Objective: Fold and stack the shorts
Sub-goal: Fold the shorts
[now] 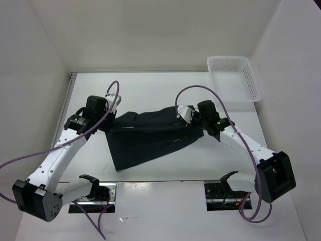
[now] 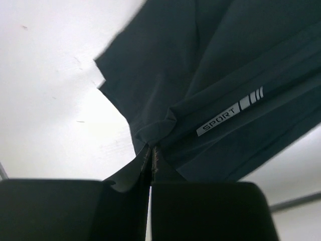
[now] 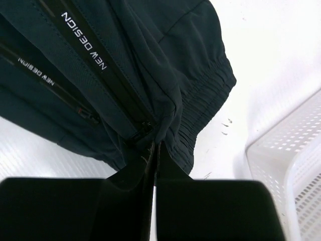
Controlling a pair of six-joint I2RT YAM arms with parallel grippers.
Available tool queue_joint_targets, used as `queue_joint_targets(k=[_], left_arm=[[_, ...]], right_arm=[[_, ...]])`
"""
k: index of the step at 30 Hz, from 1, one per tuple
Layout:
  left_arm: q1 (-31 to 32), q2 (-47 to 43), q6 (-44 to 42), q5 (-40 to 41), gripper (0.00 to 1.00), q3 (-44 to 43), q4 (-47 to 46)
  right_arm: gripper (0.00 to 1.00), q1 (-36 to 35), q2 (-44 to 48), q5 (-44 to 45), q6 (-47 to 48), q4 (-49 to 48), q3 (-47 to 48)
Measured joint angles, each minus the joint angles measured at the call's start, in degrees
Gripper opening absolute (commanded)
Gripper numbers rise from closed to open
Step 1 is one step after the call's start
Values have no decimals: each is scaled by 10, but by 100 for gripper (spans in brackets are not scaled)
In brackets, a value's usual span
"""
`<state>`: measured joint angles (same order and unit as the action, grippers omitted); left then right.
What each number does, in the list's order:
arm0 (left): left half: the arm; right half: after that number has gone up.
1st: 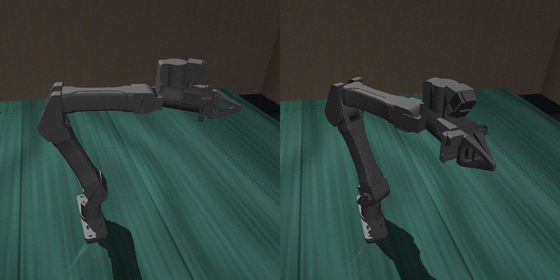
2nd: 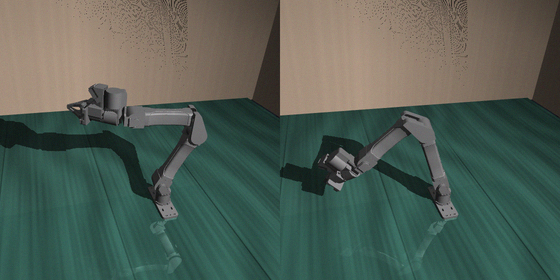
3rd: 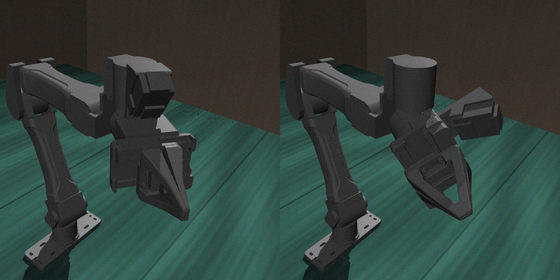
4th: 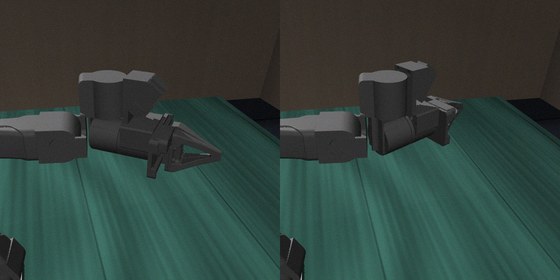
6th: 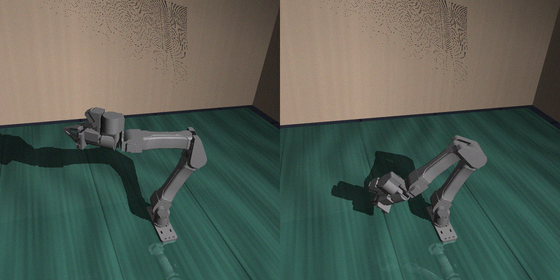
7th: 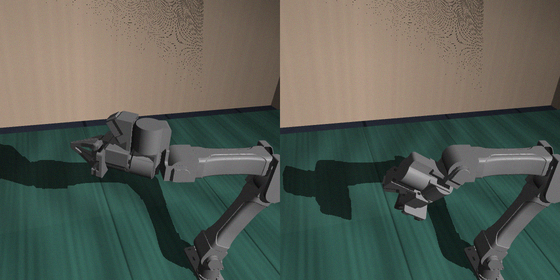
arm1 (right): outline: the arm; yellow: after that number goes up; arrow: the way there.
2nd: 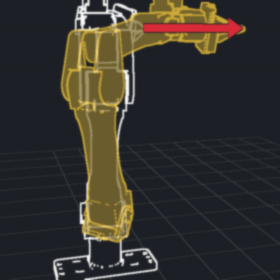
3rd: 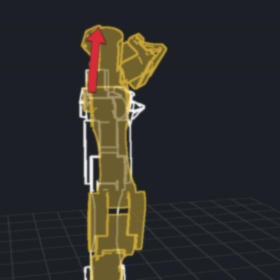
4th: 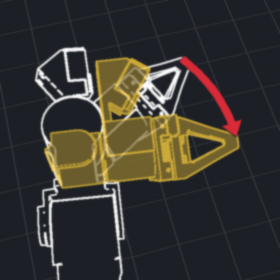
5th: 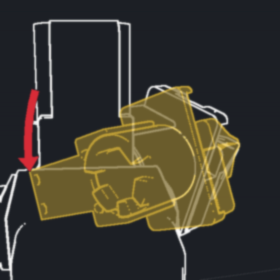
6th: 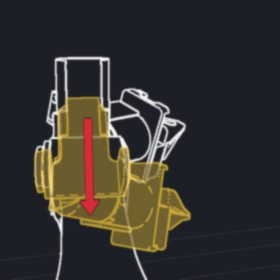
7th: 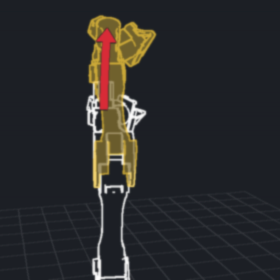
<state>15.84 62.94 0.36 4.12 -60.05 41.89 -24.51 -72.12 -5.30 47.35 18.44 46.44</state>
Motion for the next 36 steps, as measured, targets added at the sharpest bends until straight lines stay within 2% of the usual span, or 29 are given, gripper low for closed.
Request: queue_joint_targets(k=[4,6,7,8,9,11,13,19,21,29,32,36], left_arm=[[42,-29,-1,0,5,43,44],[55,-31,-1,-9,9,67,69],[57,-31,0,-18,12,76,81],[58,-31,-1,-26,29,81,93],[58,-31,-2,-30,41,83,110],[57,-31,-2,-36,47,83,137],[58,-31,-2,-40,48,83,156],[59,-31,-2,-59,51,82,190],[59,-31,-2,-67,52,82,187],[62,35,-2,-110,60,76,151],[80,60,-2,-118,60,79,141],[102,84,-2,-112,60,87,113]], right_arm=[[0,-5,27,-4,33,5,-25],[5,-6,28,-9,48,8,-34],[31,-7,29,-13,55,12,-40],[41,-7,32,-17,62,18,-45],[47,-7,38,-16,74,32,-51],[58,-7,52,-19,95,58,-60],[61,-6,75,-30,111,79,-68],[59,-6,174,-73,112,96,-68],[62,-7,177,-92,98,95,-55],[68,-18,27,-113,87,77,-12],[72,-20,-19,-112,103,78,-11],[72,-23,-70,-104,126,75,-1]])
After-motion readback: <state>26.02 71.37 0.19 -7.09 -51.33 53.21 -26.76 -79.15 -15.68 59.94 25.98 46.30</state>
